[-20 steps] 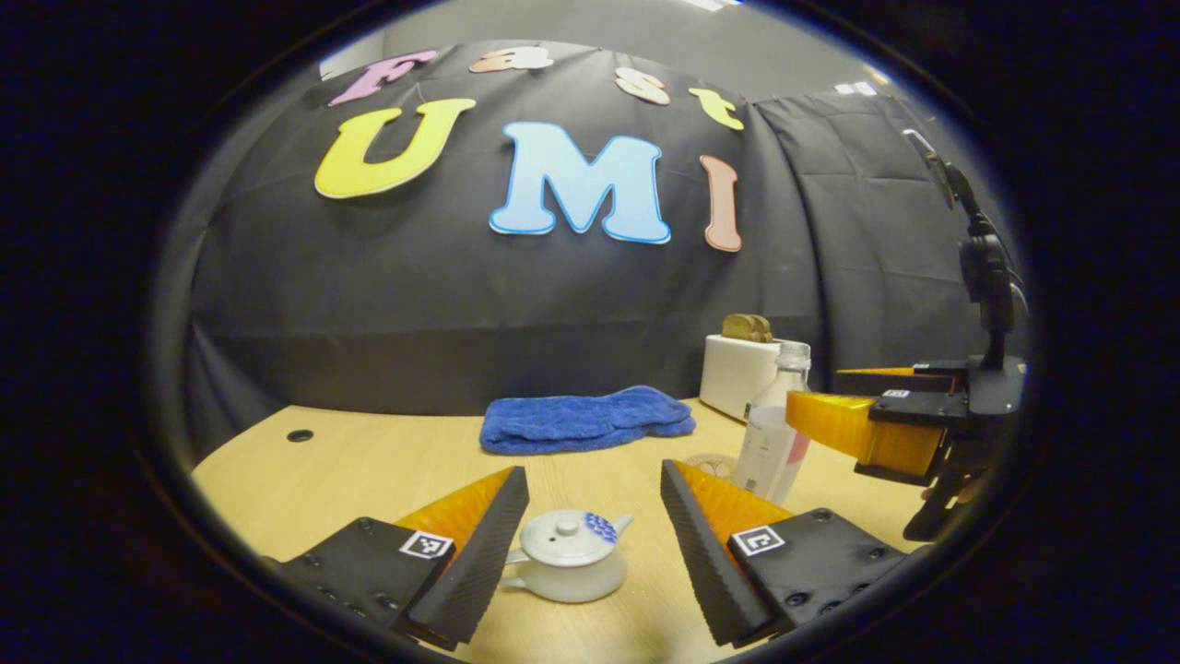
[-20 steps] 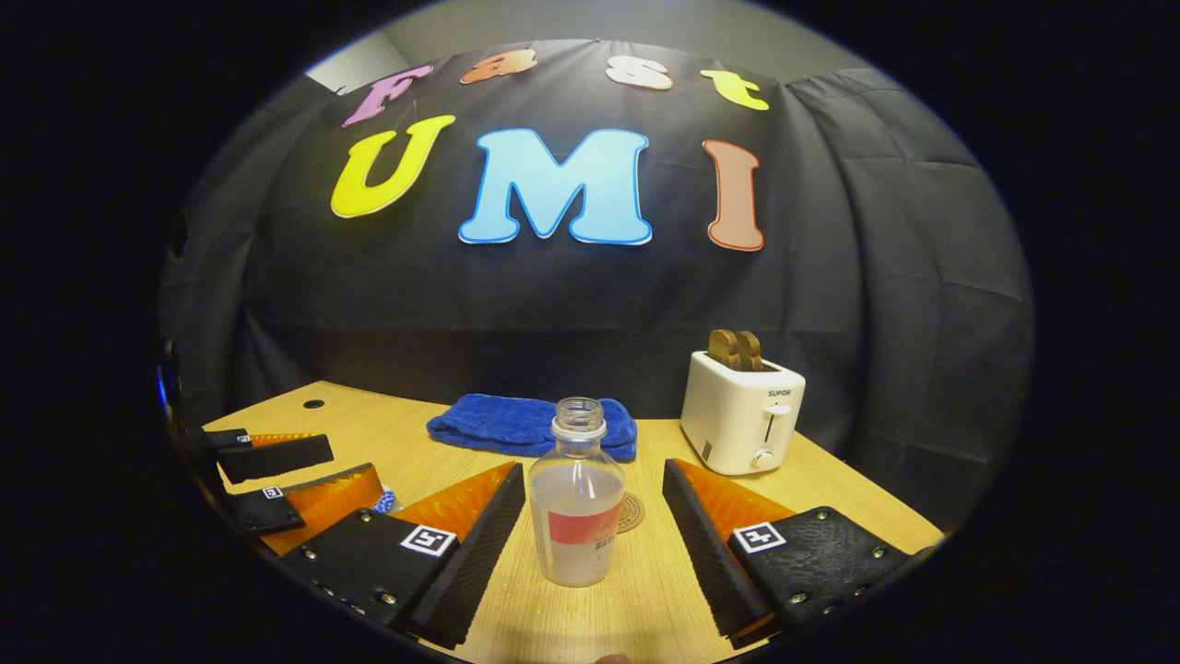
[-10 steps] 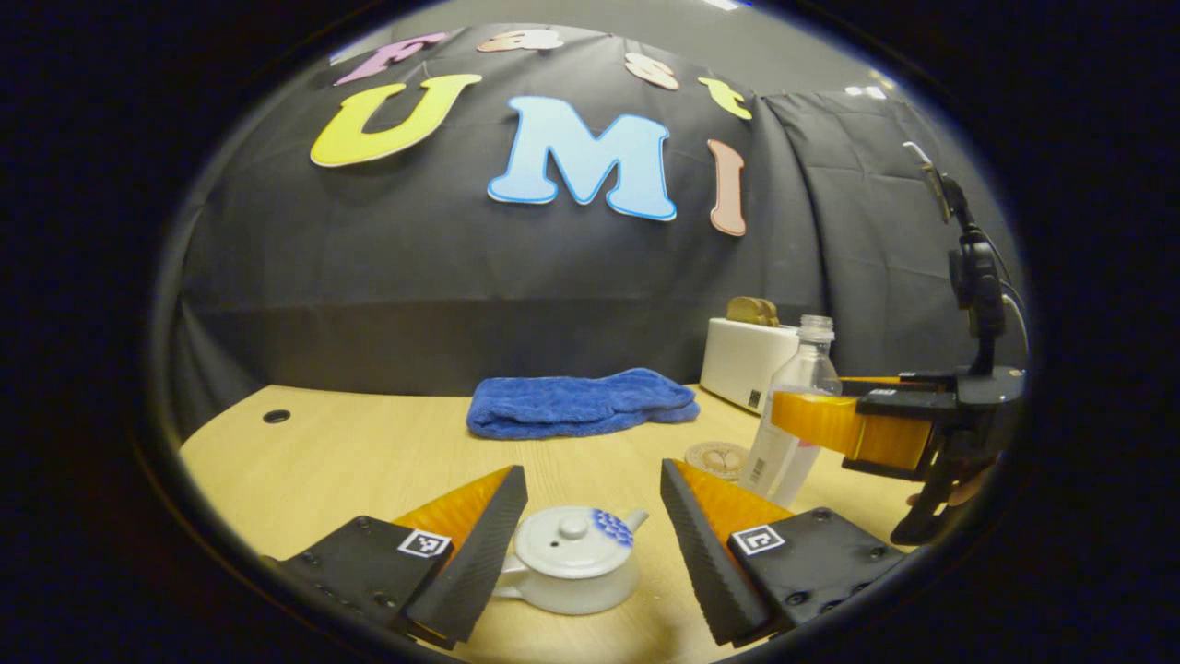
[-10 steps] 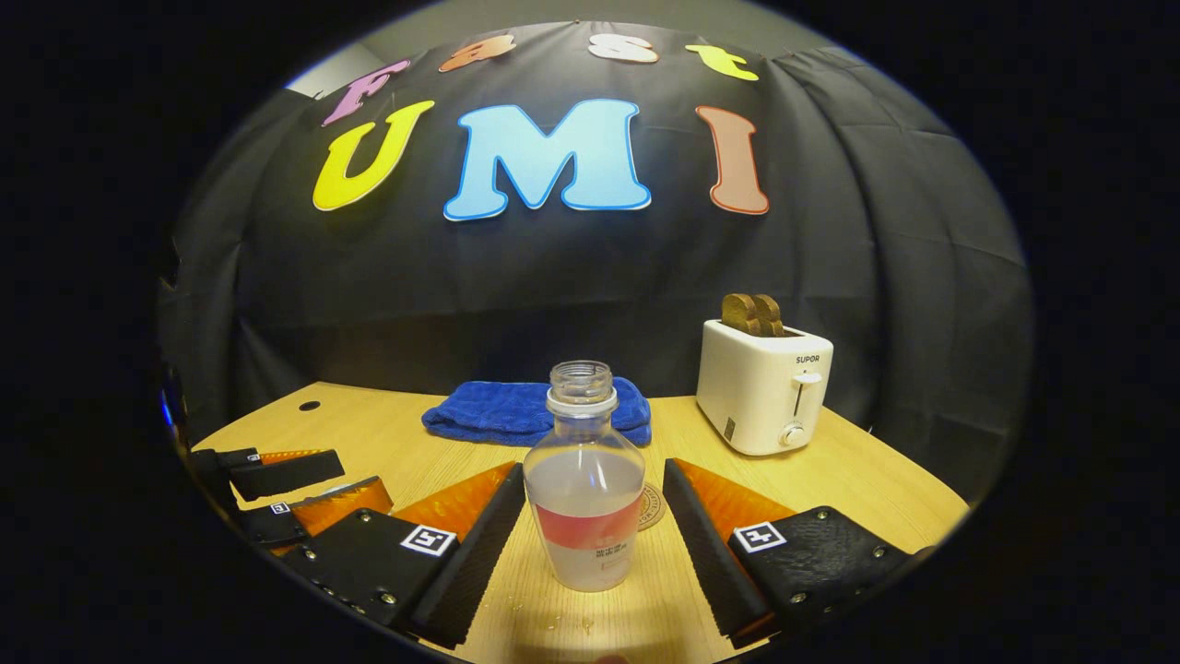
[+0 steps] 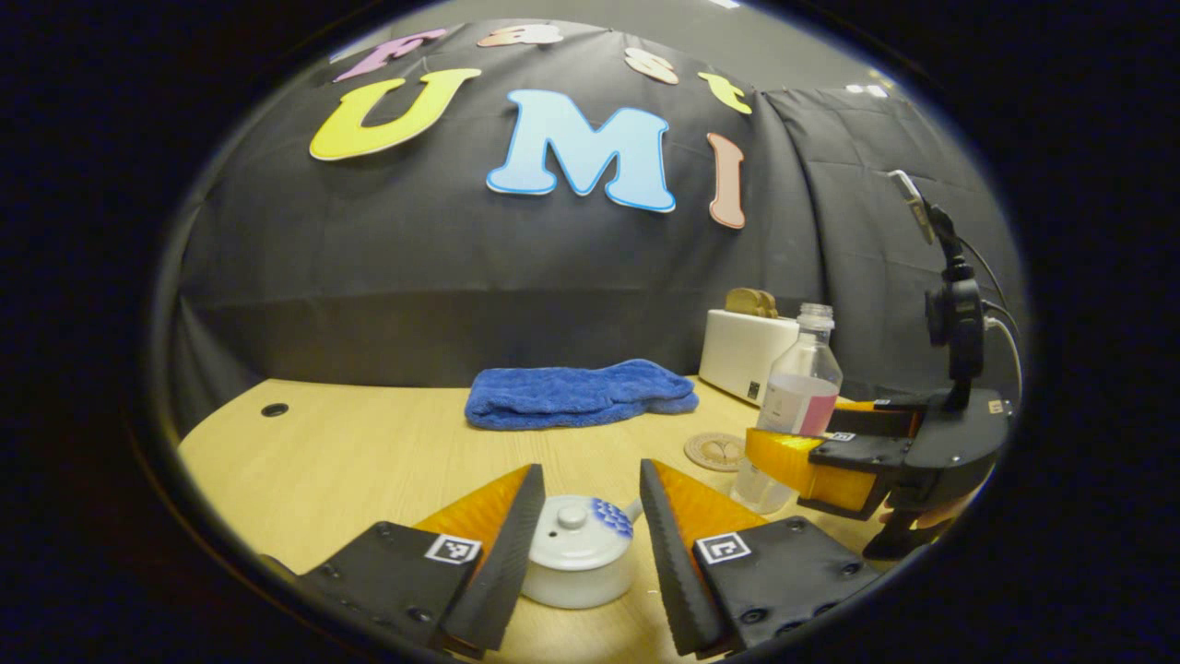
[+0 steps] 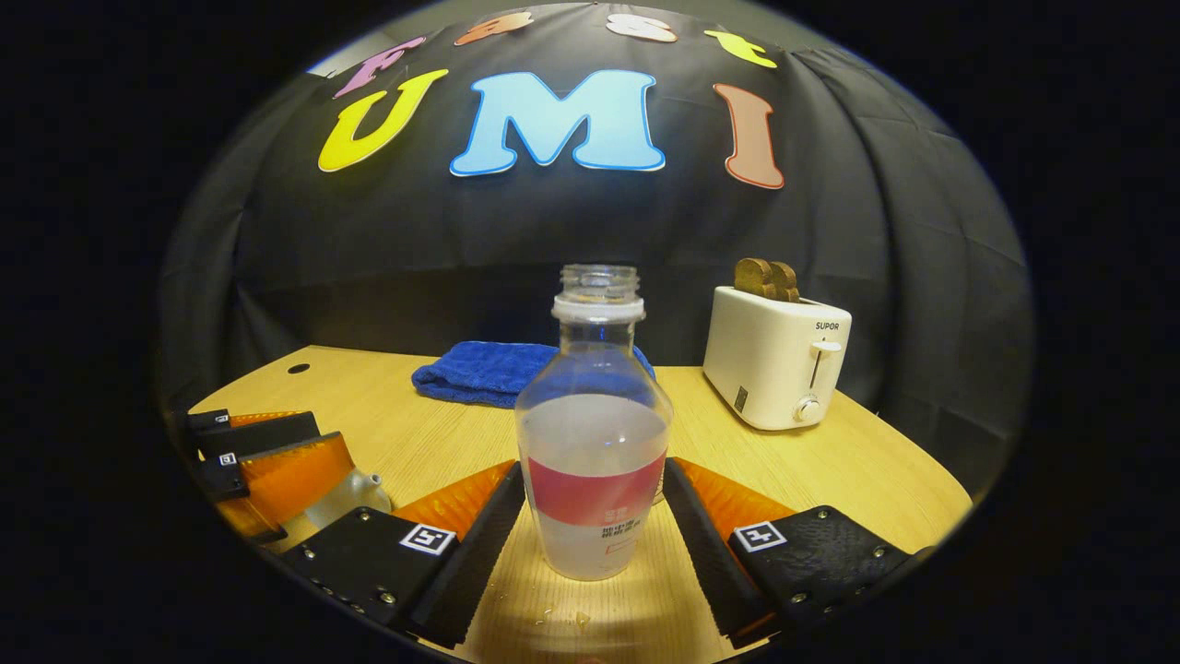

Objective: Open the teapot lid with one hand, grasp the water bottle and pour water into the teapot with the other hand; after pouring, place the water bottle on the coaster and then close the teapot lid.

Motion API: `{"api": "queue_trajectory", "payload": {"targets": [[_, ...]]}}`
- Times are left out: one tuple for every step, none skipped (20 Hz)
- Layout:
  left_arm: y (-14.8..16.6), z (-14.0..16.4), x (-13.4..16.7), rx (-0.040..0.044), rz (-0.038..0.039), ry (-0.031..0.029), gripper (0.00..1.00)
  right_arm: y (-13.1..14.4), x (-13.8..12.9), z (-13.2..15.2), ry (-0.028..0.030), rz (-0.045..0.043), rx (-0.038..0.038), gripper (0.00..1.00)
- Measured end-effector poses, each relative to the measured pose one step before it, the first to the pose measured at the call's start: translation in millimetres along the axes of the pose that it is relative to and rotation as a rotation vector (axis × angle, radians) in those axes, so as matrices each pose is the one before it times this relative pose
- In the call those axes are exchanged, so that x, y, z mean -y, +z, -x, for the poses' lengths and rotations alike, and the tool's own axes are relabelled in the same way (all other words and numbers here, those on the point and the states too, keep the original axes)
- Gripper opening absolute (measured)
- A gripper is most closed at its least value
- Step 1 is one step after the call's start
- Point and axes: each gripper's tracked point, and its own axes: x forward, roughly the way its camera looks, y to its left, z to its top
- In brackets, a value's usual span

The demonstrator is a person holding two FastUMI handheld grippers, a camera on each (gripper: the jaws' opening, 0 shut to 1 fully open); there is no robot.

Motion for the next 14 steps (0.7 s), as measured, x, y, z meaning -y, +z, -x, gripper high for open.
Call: {"api": "queue_trajectory", "payload": {"targets": [[-1.98, 0.68, 0.3, -0.00039, -0.0091, 0.00339, 0.66, -3.62, 0.98, -1.28, -0.00063, -0.01019, -0.00931, 0.94], [0.86, -0.95, -2.98, 0.00148, -0.01486, 0.01735, 0.65, -1.4, 0.09, -1.09, 0.00539, -0.01082, -0.00677, 0.94], [-2.12, 2.5, -0.65, 0.00384, -0.00833, 0.00532, 0.64, -1.39, -0.81, -0.48, 0.00614, -0.00897, -0.0037, 0.94], [-0.72, -2.9, -4.08, -0.0066, -0.00886, 0.01679, 0.44, 0.21, 0.37, -0.56, -0.00004, -0.00532, -0.00076, 0.94], [-0.15, 1.96, 0.01, 0.00094, -0.01058, 0.00173, 0.33, -0.71, 0.19, -0.55, -0.00113, -0.00039, -0.00039, 0.94], [0.9, -0.43, 0.62, 0.0003, -0.00437, 0.00042, 0.34, 1.25, 0.51, 0.03, -0.00157, -0.00021, -0.00065, 0.94], [-0.79, -0.4, 0.95, -0.00264, -0.0014, -0.00034, 0.34, -2.57, -0.24, -1.82, 0.00327, -0.00025, -0.00099, 0.94], [0.32, 0.01, 0.17, -0.00091, -0.0038, 0.00159, 0.34, -0.65, -0.89, 0.47, 0.00237, -0.00126, -0.00311, 0.94], [-0.31, -0.61, 0.72, -0.00271, -0.00537, 0.00225, 0.34, -1.68, -1.2, -1.97, 0.00278, 0.00133, -0.00102, 0.94], [-0.03, 0.13, -0.46, -0.00083, -0.00294, 0.00305, 0.34, -0.07, -0.02, -0.01, -0.00302, 0.00298, -0.0015, 0.93], [0.26, 0.94, -0.32, 0.00044, -0.0022, 0.00245, 0.34, -0.41, -0.47, 1.17, 0.00272, 0.00108, 0.0006, 0.87], [0.29, -0.34, 0.52, -0.00192, -0.00305, 0.0007, 0.34, 0.41, -0.81, 0.07, 0.00195, 0.00027, -0.00065, 0.82], [-0.77, 0.41, 0.06, -0.00061, -0.00163, 0.00191, 0.34, -0.66, -0.72, 0.15, 0.00176, 0.00114, -0.00106, 0.82], [0.49, -0.78, 0.3, -0.00053, -0.0007, 0.00185, 0.34, 0.27, -0.16, -0.14, -0.00029, 0.00134, -0.00088, 0.82]]}}
